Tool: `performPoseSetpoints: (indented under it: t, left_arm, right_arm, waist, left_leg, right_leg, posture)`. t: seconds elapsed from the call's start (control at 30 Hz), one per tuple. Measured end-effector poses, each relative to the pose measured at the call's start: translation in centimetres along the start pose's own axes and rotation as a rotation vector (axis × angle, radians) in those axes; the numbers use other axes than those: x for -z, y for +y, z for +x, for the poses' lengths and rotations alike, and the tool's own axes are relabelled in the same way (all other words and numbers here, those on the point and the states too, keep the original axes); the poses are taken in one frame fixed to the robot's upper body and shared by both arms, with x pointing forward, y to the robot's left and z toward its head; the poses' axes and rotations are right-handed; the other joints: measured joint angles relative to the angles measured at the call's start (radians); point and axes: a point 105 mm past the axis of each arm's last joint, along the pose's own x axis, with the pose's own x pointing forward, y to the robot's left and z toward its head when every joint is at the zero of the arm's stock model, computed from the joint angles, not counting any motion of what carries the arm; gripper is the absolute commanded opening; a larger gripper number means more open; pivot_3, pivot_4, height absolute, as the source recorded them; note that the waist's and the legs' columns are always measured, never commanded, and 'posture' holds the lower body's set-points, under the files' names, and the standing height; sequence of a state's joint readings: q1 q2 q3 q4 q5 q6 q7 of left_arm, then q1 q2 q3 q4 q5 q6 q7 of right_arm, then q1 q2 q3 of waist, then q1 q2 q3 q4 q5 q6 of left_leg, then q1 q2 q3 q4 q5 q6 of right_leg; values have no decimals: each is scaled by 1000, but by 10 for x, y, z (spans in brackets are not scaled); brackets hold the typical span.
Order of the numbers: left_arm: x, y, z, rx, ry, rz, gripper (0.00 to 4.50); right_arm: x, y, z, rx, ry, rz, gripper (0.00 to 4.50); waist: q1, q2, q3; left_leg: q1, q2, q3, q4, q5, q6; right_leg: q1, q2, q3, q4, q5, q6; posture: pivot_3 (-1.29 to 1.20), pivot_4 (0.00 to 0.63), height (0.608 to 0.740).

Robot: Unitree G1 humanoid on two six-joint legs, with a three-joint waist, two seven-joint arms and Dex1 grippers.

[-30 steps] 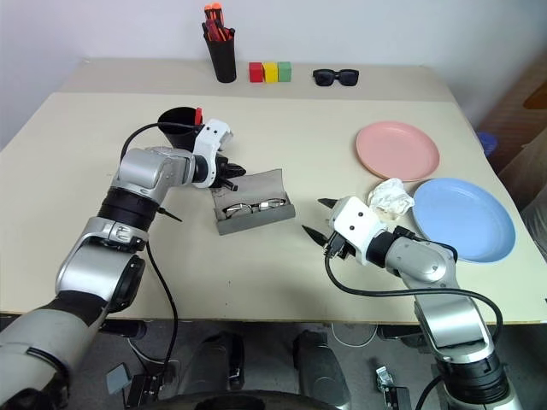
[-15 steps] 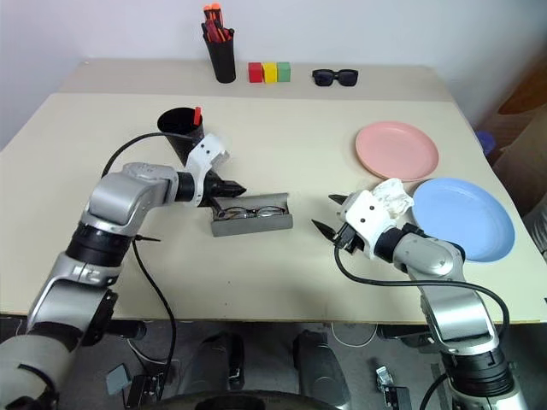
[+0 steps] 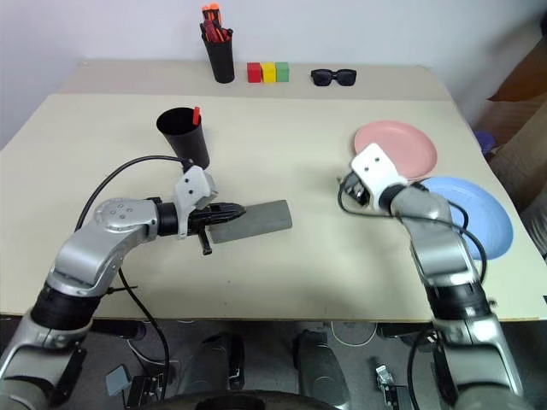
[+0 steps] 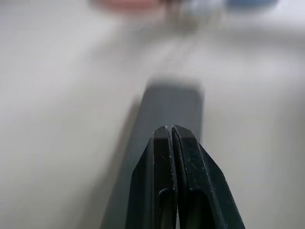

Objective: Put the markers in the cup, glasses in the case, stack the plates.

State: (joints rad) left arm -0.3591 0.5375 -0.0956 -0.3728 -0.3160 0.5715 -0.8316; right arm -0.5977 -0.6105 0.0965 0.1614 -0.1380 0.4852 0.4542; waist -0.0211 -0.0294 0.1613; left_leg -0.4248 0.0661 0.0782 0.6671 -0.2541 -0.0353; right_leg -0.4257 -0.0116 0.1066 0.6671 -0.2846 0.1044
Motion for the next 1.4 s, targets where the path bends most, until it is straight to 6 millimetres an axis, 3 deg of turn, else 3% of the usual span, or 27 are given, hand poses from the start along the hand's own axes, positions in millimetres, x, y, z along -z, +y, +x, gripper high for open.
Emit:
performPoseSetpoints:
  t: [0.23, 0.33, 0.47, 0.67, 0.77, 0.87, 0.97, 1.07, 1.2, 1.4]
  left_arm:
    - [-6, -3, -7, -73, -111, -10, 61]
    - [-6, -5, -8, -95, -128, -27, 0]
    - [-2, -5, -10, -118, -123, -43, 0]
    - [-3, -4, -10, -145, -140, -49, 0]
    - [-6, -3, -8, -154, -163, -48, 0]
    - [-9, -2, -4, -158, -182, -49, 0]
    - [-5, 2, 1, -167, -180, -54, 0]
    - [-2, 5, 8, -167, -201, -84, 0]
    - [2, 1, 20, -129, -222, -125, 0]
    - [-7, -5, 34, -49, -280, -155, 0]
  right_arm:
    - [29, -2, 40, 18, 152, -65, 2952]
    - [31, -7, 47, 27, 163, -78, 2094]
    - [38, -4, 51, 16, 170, -85, 33]
    - [32, -5, 53, 28, 124, -124, 9]
    - [12, -8, 49, 52, 5, -198, 9]
    - [-15, -19, 30, 88, -143, -334, 9]
    - [-20, -32, 0, 115, -191, -436, 9]
    - [4, -39, -42, 93, -129, -445, 9]
    - [38, -31, -90, 23, -5, -364, 9]
    - [64, -33, -138, 22, 135, -254, 9]
  waist:
    - [0, 0, 0]
    - [-2, 0, 0]
    - [-5, 0, 0]
    - [-18, 1, 0]
    - [-24, 2, 1]
    - [-23, 3, 2]
    - [-10, 3, 1]
    - [12, 3, 1]
    - [10, 4, 1]
    - [0, 6, -1]
  left_leg:
    - [-1, 0, 1, 0, 0, 0]
    - [-1, 0, 1, 0, 0, 0]
    - [-1, 0, 1, -1, 0, 0]
    - [-1, 0, 0, -1, 0, 0]
    - [-1, 0, 0, -1, 0, 0]
    - [-1, 0, 0, -1, 0, 0]
    - [-1, 0, -1, -1, 0, 0]
    - [-1, -1, -1, 0, 0, 0]
    - [0, -1, -1, 0, 0, 0]
    - [4, -1, -1, 0, 0, 0]
  right_leg:
    - [0, -1, 0, -1, 0, 0]
    - [0, -1, 0, -1, 0, 0]
    - [0, -1, 0, -1, 0, 0]
    - [0, -1, 0, 0, 0, 0]
    - [0, 0, 0, 0, 0, 1]
    - [0, 0, 0, 0, 0, 1]
    - [0, -1, 0, -1, 0, 1]
    - [2, -1, -1, -2, 0, 1]
    - [2, 0, 0, -2, 0, 1]
    - [5, 1, 1, -1, 0, 1]
  posture:
    - [0, 150, 725]
    - [0, 150, 725]
    - [0, 150, 725]
    - [0, 150, 725]
    - [0, 150, 725]
    - [0, 150, 725]
    - [0, 150, 725]
    - [0, 150, 725]
    - [0, 150, 725]
    - [0, 150, 725]
